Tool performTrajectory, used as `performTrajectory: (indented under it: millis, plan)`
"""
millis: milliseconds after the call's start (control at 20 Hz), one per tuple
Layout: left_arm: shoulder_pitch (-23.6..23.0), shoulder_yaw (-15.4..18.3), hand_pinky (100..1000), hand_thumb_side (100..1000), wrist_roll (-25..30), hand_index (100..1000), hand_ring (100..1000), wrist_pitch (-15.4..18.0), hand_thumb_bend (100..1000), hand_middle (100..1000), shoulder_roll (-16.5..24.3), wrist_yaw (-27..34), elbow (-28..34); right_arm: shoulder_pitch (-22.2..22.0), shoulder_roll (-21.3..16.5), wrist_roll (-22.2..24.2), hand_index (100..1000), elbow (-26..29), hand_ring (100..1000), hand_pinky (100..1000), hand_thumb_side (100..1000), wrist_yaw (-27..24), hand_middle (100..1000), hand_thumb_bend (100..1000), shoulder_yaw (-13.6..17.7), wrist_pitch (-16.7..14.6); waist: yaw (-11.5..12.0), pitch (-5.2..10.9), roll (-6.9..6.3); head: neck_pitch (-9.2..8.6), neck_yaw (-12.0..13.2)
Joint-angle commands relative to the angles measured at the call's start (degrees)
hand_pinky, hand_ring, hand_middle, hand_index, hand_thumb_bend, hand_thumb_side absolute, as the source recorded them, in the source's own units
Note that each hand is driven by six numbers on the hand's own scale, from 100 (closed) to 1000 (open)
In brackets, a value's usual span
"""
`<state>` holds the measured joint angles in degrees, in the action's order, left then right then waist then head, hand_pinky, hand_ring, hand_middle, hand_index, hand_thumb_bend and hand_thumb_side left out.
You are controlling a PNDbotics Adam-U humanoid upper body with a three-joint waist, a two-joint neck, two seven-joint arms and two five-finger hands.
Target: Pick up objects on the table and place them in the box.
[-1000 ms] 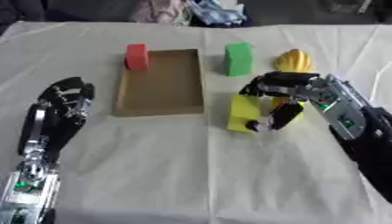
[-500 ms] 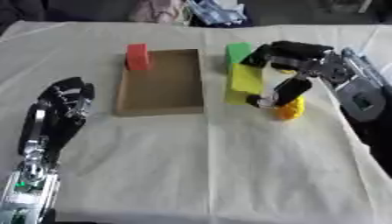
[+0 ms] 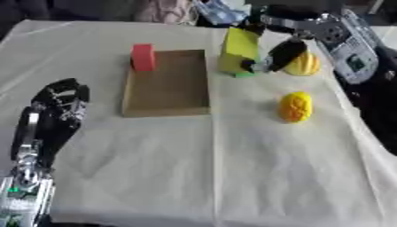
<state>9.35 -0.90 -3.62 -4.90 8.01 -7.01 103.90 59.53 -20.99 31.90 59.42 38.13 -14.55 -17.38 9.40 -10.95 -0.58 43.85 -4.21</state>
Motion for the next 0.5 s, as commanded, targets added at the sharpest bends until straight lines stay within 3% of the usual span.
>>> performTrajectory:
  millis: [50, 500]
  plan:
    - [1.3, -0.8, 700, 489, 1.0, 774, 682, 0.2, 352, 711, 0.2, 0.2, 1.3, 3.0, 1.8, -1.9, 761, -4.0, 677, 738, 315, 4.6, 546, 185, 2.3, -0.6, 1.3, 0.01, 0.59, -0.15, -3.0]
    - [3.0, -2.4, 700, 486, 2.8, 775, 682, 0.2, 351, 710, 0.0, 0.7, 1.8, 5.5, 8.3, -8.7, 849, -14.3, 699, 741, 317, 17.8, 619, 163, 6.6, -0.6, 7.3, -1.00, 0.51, -0.92, -9.5]
